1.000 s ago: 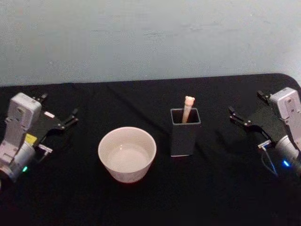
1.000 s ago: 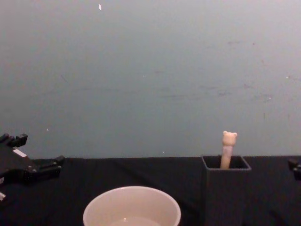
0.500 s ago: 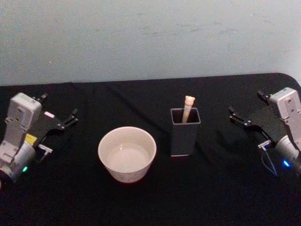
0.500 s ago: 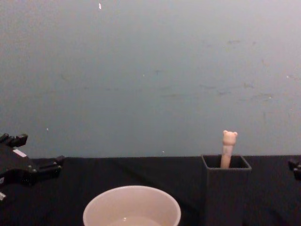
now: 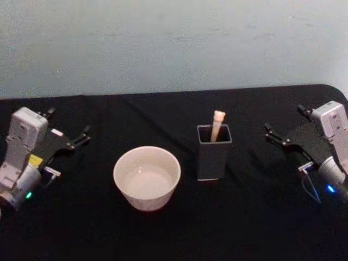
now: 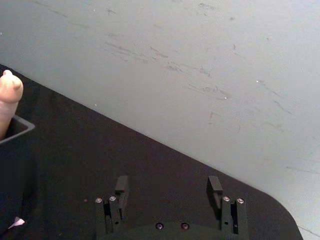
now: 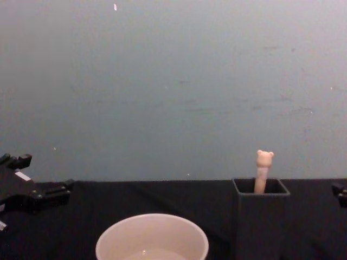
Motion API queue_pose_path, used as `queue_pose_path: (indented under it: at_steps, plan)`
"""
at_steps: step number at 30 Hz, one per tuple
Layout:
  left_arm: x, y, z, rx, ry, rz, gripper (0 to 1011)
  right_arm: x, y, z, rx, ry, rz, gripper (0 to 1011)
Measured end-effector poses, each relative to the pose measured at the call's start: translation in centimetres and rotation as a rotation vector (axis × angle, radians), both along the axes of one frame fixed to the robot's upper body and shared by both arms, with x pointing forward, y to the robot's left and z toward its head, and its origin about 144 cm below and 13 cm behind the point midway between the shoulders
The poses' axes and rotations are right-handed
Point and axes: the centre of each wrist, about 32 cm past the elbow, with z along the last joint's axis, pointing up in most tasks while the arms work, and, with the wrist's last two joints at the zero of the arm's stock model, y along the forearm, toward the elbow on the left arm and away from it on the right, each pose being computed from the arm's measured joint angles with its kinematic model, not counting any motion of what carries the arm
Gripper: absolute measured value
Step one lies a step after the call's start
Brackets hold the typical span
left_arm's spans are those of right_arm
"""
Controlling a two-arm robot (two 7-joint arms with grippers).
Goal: Pick up the stirring spoon with one hand, stir inside the cup, then place it back in its original position.
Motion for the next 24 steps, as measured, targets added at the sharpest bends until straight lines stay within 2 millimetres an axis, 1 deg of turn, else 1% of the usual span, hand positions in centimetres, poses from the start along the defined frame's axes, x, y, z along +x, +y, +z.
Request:
queue_pose_path:
  at_steps: [24]
  plan:
    - [0.00,0.00,0.00,0.000,0.000,0.000,1001,0.00,0.00,0.00,0.000,0.000,0.000,1003]
